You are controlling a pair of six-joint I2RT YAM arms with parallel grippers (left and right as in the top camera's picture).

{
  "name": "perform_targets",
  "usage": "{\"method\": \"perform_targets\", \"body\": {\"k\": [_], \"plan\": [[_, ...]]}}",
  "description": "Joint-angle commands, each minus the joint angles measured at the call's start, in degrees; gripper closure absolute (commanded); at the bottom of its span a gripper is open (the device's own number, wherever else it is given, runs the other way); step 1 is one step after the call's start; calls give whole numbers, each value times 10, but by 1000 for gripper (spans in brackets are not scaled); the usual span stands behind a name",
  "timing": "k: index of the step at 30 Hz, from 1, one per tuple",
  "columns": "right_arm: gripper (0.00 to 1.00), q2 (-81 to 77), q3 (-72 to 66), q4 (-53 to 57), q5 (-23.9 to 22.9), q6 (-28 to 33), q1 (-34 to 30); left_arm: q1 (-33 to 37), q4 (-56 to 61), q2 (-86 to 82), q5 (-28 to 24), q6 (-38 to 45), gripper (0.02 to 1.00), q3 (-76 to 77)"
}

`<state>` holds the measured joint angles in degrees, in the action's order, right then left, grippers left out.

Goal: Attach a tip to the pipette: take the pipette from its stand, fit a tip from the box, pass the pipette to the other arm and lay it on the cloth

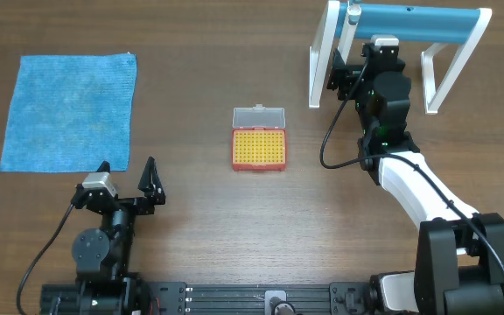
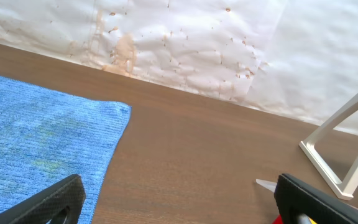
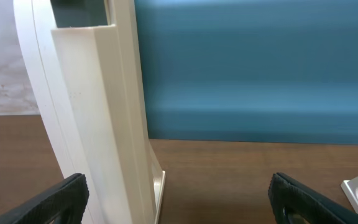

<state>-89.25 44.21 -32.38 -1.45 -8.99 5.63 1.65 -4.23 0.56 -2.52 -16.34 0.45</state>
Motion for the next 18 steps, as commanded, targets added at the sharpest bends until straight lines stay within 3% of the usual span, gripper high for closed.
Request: {"method": "perform_targets", "body": {"k": [1,18], "plan": [[62,-8,14,-3,-7,-9,-2,-2,-3,-3,6,7,31,-1],[62,-20,26,-3,-7,-9,-2,-2,-3,-3,6,7,31,-1]]}}
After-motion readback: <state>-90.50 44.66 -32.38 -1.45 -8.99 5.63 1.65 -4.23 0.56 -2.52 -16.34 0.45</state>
